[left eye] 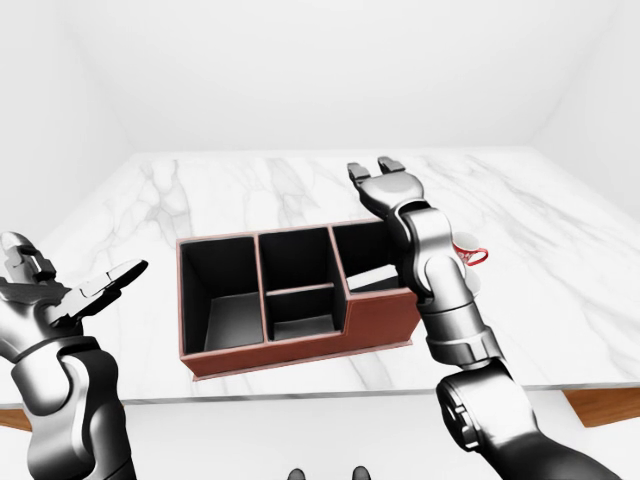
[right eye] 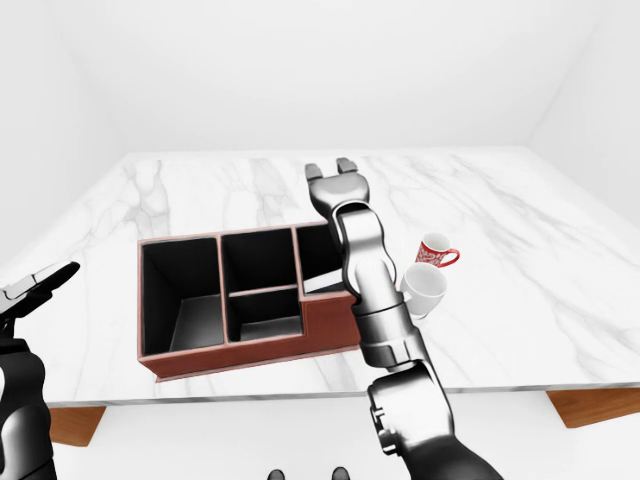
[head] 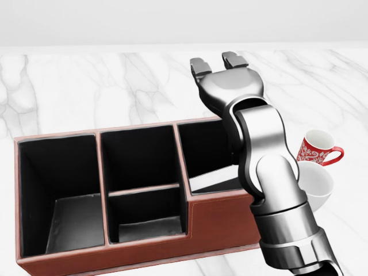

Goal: Pick up the book and place it in the right compartment of the caddy.

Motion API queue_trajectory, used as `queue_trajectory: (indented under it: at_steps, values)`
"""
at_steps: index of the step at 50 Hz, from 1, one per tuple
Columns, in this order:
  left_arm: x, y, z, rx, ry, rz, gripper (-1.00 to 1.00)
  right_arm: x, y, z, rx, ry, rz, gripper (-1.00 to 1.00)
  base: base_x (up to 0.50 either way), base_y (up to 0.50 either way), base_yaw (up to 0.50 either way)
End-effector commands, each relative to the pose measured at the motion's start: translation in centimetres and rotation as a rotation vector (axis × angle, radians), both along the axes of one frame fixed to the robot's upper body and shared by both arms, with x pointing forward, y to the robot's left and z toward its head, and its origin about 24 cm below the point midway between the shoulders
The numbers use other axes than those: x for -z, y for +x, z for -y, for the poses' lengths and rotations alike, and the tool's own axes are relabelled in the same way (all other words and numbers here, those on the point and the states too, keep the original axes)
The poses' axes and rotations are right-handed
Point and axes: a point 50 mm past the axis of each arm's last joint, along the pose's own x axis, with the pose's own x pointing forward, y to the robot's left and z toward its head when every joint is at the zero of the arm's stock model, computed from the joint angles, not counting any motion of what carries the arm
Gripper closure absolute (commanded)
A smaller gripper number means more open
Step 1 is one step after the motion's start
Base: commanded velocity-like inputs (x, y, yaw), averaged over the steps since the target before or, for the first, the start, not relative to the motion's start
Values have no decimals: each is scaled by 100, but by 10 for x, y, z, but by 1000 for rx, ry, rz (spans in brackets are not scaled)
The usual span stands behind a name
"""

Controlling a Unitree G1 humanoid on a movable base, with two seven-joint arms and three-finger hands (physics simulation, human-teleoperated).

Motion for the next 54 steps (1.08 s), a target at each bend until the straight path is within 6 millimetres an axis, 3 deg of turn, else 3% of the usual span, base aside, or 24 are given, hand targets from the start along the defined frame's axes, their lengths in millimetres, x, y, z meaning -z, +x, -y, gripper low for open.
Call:
queue_trajectory:
  at_steps: [1,5,22,29,35,41,54]
  values:
    - [0,-1,1,0,1,2,-100,-5,-2,3,13,-12,28,-100,0,0,0]
    - [-1,-1,1,-1,2,4,-100,-17,-5,2,7,-2,77,-100,0,0,0]
    - [-2,0,1,0,4,8,-100,-112,-48,-1,-55,64,482,-100,0,0,0]
    - [-3,-1,1,-1,5,12,-100,-129,-60,-6,-139,-4,557,-100,0,0,0]
    - [-2,0,1,-1,5,10,-100,-148,-83,-23,-324,-197,635,-100,0,0,0]
    - [-2,-1,1,-1,5,10,-100,-155,-106,-33,-447,-349,678,-100,0,0,0]
    - [-1,1,0,0,3,4,-100,-157,-109,-34,-459,-350,688,-100,0,0,0]
